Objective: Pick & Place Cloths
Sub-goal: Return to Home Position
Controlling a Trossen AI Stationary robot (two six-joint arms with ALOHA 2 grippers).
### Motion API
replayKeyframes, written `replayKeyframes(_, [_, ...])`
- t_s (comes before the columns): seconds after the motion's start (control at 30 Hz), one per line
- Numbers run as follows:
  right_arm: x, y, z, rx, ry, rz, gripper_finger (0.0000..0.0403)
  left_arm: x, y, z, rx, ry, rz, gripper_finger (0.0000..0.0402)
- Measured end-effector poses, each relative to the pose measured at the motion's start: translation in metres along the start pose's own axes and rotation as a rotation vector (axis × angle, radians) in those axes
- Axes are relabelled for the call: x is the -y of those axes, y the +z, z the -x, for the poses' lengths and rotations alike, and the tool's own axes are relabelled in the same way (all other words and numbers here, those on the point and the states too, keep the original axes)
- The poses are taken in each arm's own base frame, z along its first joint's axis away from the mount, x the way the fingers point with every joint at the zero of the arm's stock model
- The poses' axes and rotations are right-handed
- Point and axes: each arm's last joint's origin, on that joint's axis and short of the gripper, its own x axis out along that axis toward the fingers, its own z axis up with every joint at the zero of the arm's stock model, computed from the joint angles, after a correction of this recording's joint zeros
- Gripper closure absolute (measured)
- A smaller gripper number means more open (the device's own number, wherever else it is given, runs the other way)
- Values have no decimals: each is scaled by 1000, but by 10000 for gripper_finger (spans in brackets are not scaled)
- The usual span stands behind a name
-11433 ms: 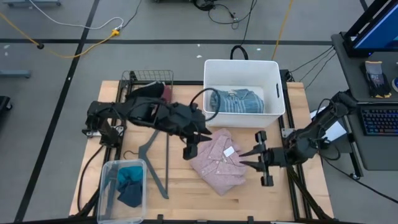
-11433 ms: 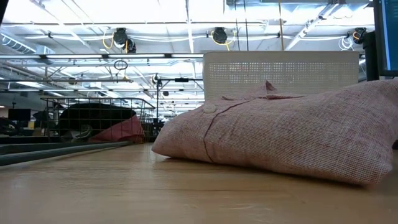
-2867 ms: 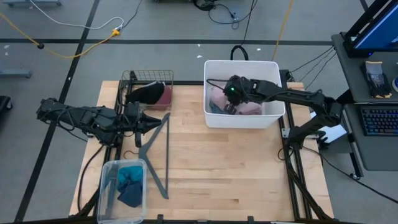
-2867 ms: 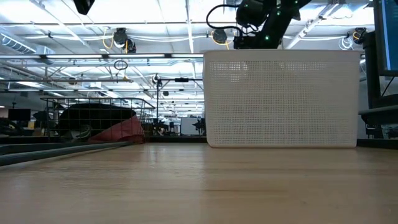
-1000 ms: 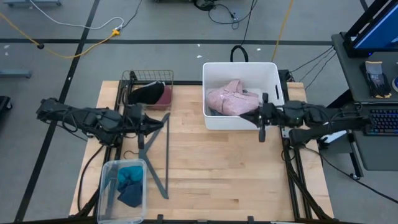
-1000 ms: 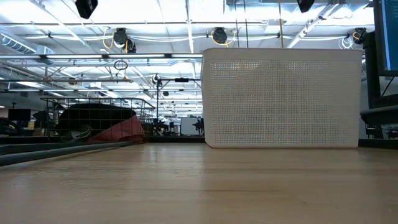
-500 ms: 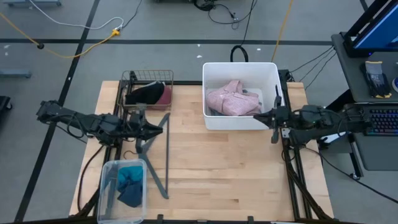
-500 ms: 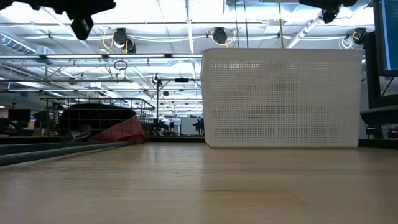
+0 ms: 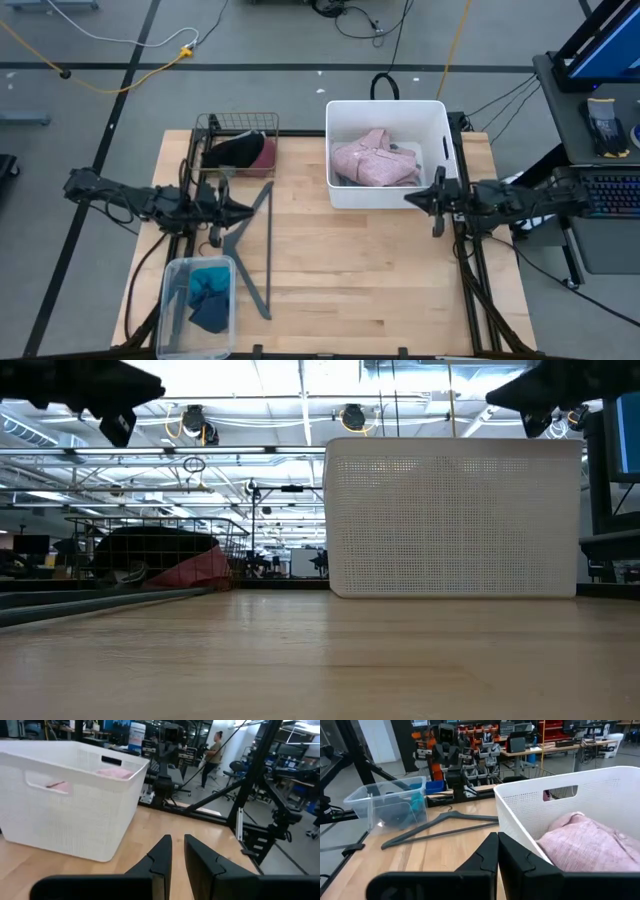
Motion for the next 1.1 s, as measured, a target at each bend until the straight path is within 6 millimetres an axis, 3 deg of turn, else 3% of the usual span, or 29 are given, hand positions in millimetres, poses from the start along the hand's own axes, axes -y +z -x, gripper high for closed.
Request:
replayKeyframes(0.13, [0, -8, -4, 6, 15, 0, 402, -3, -12, 0, 35, -9, 11, 353])
replayKeyframes(0.37, [-9, -2, 2, 39, 344, -67, 402, -7, -27, 2, 85, -22, 43, 353])
replayKeyframes(0.67, [-8, -23, -3, 28, 351, -40, 402, -8, -28, 3, 100, -25, 31, 353])
replayKeyframes(1.1, [0, -50, 10, 92, 388, -76, 403, -8, -27, 3, 110, -23, 39, 353])
